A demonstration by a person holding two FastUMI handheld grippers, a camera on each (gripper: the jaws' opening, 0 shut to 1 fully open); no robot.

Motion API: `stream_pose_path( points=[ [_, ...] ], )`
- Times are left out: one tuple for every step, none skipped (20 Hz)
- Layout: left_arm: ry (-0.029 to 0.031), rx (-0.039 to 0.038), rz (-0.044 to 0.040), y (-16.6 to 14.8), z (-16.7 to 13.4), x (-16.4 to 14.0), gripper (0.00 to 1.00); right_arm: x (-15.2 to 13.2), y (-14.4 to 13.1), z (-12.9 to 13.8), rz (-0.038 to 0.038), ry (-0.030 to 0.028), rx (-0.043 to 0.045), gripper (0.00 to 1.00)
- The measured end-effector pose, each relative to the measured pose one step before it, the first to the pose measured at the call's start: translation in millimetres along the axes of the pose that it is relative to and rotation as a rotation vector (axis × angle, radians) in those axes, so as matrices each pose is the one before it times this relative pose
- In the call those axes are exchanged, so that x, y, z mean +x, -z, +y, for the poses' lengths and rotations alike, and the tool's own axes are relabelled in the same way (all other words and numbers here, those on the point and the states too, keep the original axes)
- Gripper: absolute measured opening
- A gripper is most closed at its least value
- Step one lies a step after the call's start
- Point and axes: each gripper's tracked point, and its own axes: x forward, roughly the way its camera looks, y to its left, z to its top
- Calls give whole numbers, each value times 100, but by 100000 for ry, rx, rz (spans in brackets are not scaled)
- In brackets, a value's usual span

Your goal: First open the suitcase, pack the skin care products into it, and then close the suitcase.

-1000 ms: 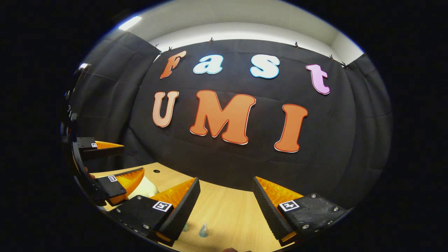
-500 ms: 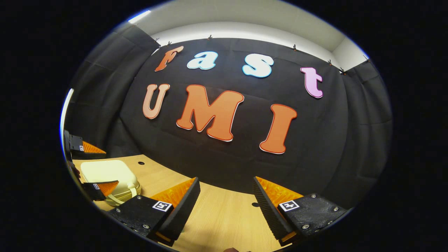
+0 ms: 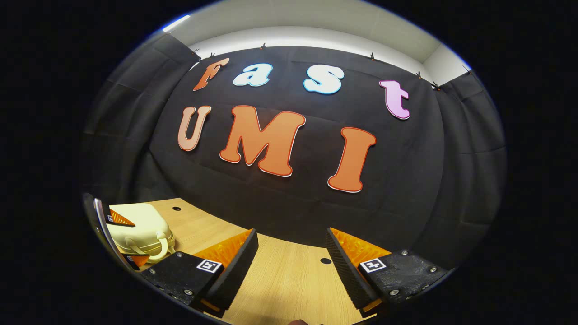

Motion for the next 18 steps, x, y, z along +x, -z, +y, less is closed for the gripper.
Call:
stream_pose_path(
  points=[
    [281, 1609, 2085, 550, -371, 369, 97, 81, 264, -208, 374, 49, 274, 95],
    [214, 1862, 2006, 619, -283, 362, 97, 135, -11, -97, -94, 204, 280, 95],
    [215, 2069, 1747, 443, -323, 347, 97, 35, 40, -170, 0, 144, 288, 95],
    [75, 1860, 1441, 474, -307, 389, 97, 127, 155, -118, 28, 66, 279, 95],
    [561, 1770, 1237, 413, -247, 449, 96, 110, 135, -162, 46, 218, 58, 95],
    [849, 1704, 492, 232, -219, 289, 96, 16, 114, -162, 210, 14, 86, 95],
    [-218, 2284, 1011, 228, -59, 400, 92, 79, 99, -79, -81, 110, 82, 95],
    [-213, 2647, 1077, 317, -201, 313, 92, 19, 164, -98, 225, -112, 82, 95],
    [38, 2568, 938, 123, -170, 161, 88, -3, 127, -52, 221, 55, 1, 95],
    [-673, 2805, 1465, 131, -296, 354, 84, 30, 187, -112, 88, -33, 33, 95],
    [-183, 2102, 1063, 113, -436, 277, 83, -35, 148, -93, 213, -51, 68, 95],
    [86, 1695, 1192, 196, -172, 318, 84, 42, 101, -144, -7, 70, 101, 96],
    [154, 1894, 1780, 54, -189, 527, 74, 12, 101, -100, 172, -88, 129, 96],
    [-117, 1579, 777, 85, -273, 235, 67, 15, 59, -152, -93, 122, 92, 96],
    [1173, 1530, 747, -107, -541, 343, 58, -27, 30, -98, -4, -192, 93, 96],
    [799, 580, 715, 113, -512, 165, 40, 26, 76, -100, -172, 25, -34, 95],
    [-514, 433, 109, -92, -48, -118, 23, 69, 26, -192, -197, -116, -98, 96],
    [512, -1261, 686, 67, 17, 194, 21, 0, 93, -152, -224, -79, -160, 95]
  ],
)
